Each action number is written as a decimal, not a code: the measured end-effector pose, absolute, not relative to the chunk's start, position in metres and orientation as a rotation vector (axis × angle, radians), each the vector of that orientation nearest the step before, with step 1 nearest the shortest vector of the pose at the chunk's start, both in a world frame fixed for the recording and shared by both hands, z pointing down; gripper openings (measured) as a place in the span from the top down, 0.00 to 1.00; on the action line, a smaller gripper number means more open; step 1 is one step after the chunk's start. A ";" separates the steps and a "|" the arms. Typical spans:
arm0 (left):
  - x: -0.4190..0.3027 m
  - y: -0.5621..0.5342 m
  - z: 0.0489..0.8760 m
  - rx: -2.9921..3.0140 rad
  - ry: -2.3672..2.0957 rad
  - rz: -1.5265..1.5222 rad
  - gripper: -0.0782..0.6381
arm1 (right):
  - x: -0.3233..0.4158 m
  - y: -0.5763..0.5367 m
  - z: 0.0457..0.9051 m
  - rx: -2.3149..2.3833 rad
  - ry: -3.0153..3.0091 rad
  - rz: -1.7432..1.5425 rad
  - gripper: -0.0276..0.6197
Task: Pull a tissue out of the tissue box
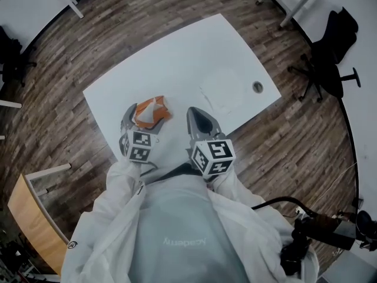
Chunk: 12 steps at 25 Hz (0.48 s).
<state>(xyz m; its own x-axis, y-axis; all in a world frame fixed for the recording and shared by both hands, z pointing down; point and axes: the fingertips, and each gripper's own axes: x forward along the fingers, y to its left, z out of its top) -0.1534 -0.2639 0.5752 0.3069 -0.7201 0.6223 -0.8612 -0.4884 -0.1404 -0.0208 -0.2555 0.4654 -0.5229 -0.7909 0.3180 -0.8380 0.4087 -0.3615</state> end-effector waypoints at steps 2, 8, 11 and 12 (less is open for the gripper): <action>-0.154 -0.267 0.582 2.345 -1.446 0.973 0.27 | -0.018 -0.254 0.465 1.497 -2.548 0.737 0.96; -0.152 -0.277 0.605 2.326 -1.400 1.022 0.27 | -0.001 -0.254 0.468 1.556 -2.503 0.739 0.96; -0.152 -0.281 0.613 2.314 -1.382 1.043 0.28 | 0.005 -0.253 0.470 1.581 -2.483 0.742 0.96; -0.152 -0.281 0.616 2.312 -1.375 1.050 0.28 | 0.007 -0.252 0.471 1.590 -2.477 0.744 0.96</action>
